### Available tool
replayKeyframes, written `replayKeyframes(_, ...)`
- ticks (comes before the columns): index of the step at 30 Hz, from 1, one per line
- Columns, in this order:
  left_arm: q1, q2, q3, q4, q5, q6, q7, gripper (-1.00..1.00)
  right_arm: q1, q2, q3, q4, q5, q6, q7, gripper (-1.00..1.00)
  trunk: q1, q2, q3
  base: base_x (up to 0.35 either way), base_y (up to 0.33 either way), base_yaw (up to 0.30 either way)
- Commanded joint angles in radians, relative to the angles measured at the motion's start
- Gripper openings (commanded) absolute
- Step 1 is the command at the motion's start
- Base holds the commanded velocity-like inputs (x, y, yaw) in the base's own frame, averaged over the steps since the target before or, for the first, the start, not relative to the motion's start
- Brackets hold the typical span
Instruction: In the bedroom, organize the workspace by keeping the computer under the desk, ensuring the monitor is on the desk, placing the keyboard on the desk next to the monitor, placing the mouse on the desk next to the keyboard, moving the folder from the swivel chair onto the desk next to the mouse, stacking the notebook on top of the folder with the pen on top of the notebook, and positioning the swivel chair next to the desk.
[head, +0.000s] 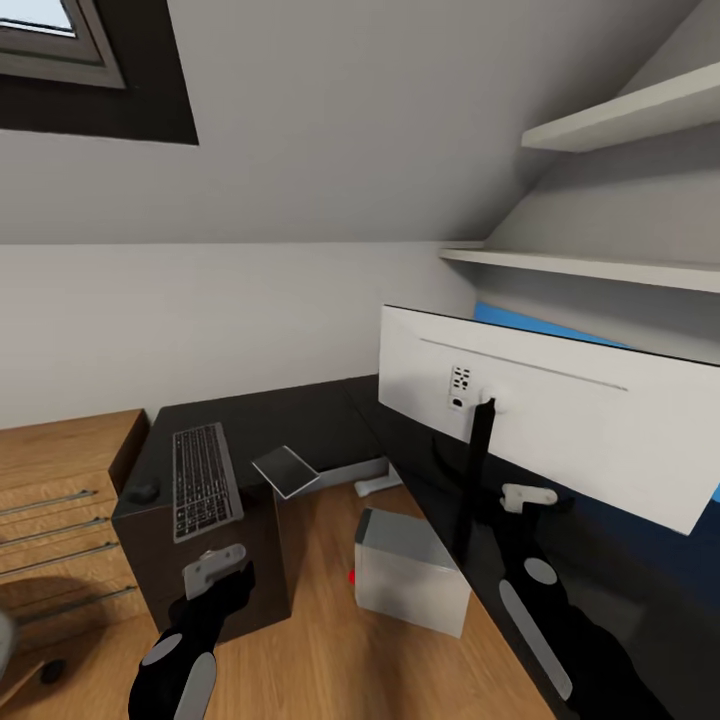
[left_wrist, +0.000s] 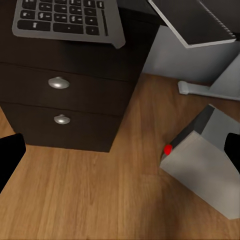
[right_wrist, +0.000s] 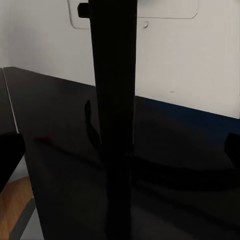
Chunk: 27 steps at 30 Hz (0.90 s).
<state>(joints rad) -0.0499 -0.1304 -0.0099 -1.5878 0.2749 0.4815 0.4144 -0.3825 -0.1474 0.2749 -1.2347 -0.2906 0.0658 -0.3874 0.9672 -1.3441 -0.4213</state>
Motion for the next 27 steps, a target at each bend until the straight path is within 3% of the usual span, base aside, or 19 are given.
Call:
replayKeyframes(1, -0.001, 0.0, -0.001, -0.001, 0.01, 0.003, 0.009, 1.0, -0.001, -0.001, 0.004, -0.001, -0.004, 0.004, -0.008, 1.0, 0.0, -0.001, -0.001, 0.055, 0.0, 0.0)
replayKeyframes(15, -0.001, 0.0, -0.007, -0.001, 0.012, 0.004, 0.009, 1.0, -0.001, -0.002, 0.0, -0.005, -0.006, 0.003, -0.006, 1.0, 0.0, -0.001, -0.001, 0.075, 0.0, 0.0)
replayKeyframes(27, -0.001, 0.0, -0.008, -0.001, 0.012, 0.001, 0.009, 1.0, -0.001, -0.001, -0.001, 0.02, -0.006, 0.002, -0.003, 1.0, 0.0, -0.001, -0.001, 0.167, 0.0, 0.0)
